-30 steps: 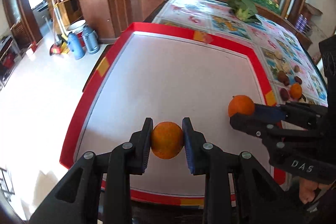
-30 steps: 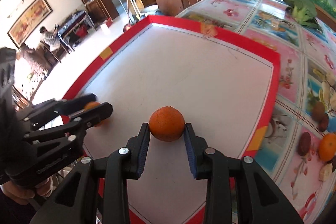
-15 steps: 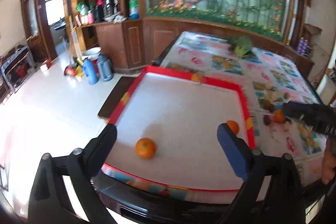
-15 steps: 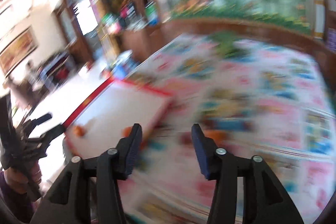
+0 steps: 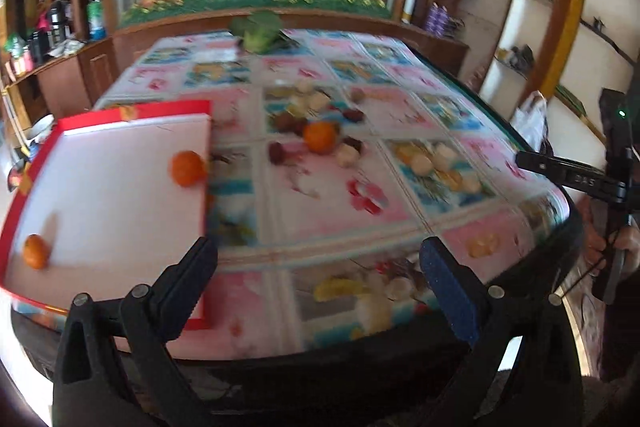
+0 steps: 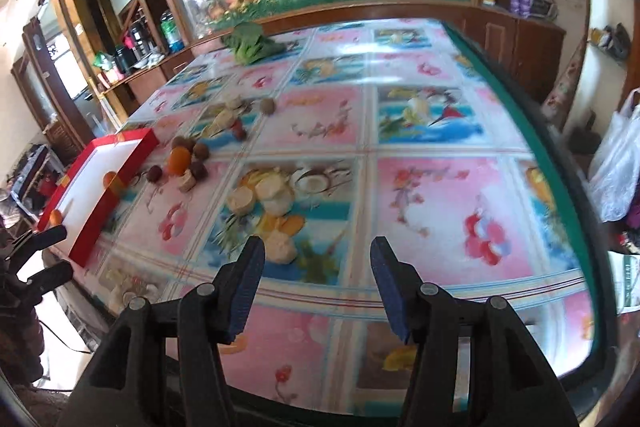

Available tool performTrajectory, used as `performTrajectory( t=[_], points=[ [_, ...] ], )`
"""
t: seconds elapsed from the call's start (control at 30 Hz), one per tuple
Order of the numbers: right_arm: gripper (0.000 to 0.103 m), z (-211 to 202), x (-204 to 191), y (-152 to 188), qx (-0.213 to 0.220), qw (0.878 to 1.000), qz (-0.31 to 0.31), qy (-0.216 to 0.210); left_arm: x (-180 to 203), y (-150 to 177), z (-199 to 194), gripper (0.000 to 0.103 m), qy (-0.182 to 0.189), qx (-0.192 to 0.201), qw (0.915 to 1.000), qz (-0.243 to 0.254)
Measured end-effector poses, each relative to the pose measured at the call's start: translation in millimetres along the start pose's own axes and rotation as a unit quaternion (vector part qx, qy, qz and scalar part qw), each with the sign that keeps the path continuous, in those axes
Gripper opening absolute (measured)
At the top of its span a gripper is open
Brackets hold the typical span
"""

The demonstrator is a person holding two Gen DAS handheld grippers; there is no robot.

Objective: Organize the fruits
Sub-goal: 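Move both open tools back to the fruit pile, then close the left tool on a beige cake piece while the right tool grasps another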

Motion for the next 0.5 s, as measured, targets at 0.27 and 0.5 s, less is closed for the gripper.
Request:
performTrajectory(
  t=[0.27,0.5],
  points=[
    [0.048,36.5,-22.7,0.4,-0.023,0.998,-0.051,-0.007,13.3,-2.8,10.1,0.101,-0.015,-0.015,0.9997,0.012],
    [0.022,53.0,-18.5,1.3,-0.046,0.997,-0.058,0.016,23.8,-13.4,23.4,0.101,-0.026,-0.026,0.9987,0.036]
  ],
)
Point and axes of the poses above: each gripper's, at about its wrist camera, not at the fingertips, and z roughly the way its jaws point, x to its right, y to its underside, the point moved 1 cm from there along z, roughly the way its jaws point, and after that the axes turned 2 degrees about -x, right-handed, at the moved point
